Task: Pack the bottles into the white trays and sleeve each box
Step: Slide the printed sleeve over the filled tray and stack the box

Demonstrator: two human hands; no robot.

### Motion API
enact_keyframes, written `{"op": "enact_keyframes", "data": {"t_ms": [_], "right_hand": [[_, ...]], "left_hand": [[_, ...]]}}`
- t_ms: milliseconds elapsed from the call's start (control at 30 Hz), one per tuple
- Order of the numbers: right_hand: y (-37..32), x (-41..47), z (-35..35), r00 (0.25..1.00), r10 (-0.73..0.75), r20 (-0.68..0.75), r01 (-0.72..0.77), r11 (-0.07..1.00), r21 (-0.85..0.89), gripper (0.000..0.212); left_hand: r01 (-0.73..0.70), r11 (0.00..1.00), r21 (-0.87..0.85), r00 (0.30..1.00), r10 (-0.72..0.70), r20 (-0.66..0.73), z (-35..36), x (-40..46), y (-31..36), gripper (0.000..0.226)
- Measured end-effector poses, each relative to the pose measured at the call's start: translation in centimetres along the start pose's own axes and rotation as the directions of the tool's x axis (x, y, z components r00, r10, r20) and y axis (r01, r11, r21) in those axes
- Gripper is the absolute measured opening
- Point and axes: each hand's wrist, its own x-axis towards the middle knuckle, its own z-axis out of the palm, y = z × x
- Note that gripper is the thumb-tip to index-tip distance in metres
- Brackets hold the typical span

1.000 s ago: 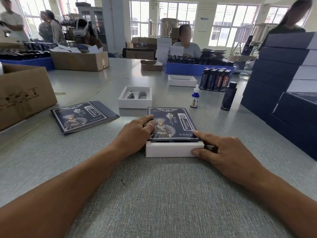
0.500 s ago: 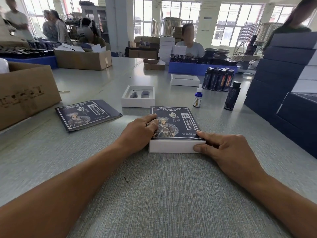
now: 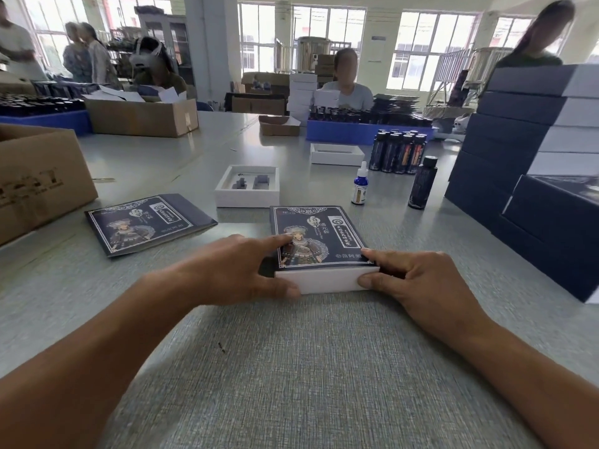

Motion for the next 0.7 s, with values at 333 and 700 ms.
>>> {"op": "enact_keyframes", "data": {"t_ms": [333,700], "right_hand": [[0.81,0.20,-0.95,0.998,0.019,0.057,-0.021,0.999,0.038,0.044],[0.92,0.04,-0.98,0.998,0.031,0.052,-0.035,0.997,0.072,0.040]], "left_hand": [[-0.028,0.999,0.016,0.999,0.028,-0.025,-0.16,-0.22,0.61,0.104],[-0.055,0.998,0.013,0.996,0.056,-0.068,0.19,0.11,0.24,0.097]]}}
